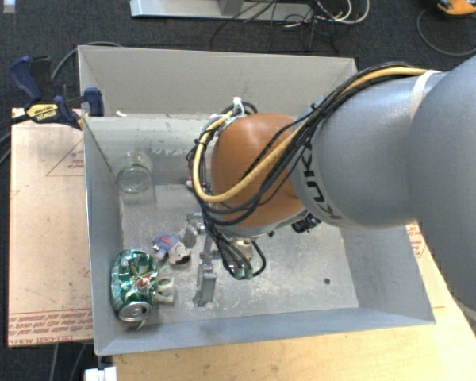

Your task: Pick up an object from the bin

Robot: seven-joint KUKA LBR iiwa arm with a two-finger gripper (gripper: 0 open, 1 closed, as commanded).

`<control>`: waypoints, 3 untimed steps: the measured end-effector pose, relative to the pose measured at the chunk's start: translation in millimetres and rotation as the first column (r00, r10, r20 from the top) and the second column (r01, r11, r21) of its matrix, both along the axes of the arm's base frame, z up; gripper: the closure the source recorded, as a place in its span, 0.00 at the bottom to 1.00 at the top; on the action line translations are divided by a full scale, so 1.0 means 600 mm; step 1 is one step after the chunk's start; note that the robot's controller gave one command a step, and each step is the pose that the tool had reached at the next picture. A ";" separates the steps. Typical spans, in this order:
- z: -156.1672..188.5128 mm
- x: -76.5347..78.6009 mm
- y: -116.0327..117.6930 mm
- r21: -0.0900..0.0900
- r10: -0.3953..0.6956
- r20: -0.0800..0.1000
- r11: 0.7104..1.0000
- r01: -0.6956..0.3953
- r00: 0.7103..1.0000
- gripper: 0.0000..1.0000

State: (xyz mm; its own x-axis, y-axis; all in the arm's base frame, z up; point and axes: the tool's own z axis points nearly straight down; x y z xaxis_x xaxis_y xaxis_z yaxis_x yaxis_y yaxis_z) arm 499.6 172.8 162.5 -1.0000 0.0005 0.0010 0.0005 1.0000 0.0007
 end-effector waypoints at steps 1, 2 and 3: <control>-0.160 -0.005 0.012 0.001 0.042 -0.004 0.999 -0.042 0.999 0.00; 0.002 0.138 0.032 0.003 0.045 0.012 0.999 -0.045 0.999 0.00; -0.134 0.172 0.104 0.003 0.439 0.007 0.898 -0.439 0.898 0.00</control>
Offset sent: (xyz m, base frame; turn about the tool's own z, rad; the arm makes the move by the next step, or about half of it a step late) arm 0.0788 0.0188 -0.0033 -0.0472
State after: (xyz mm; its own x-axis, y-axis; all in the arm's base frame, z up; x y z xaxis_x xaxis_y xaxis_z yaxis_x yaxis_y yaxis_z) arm 602.7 235.2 82.4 -0.8985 -0.4390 -0.0056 -0.4390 0.8985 0.0037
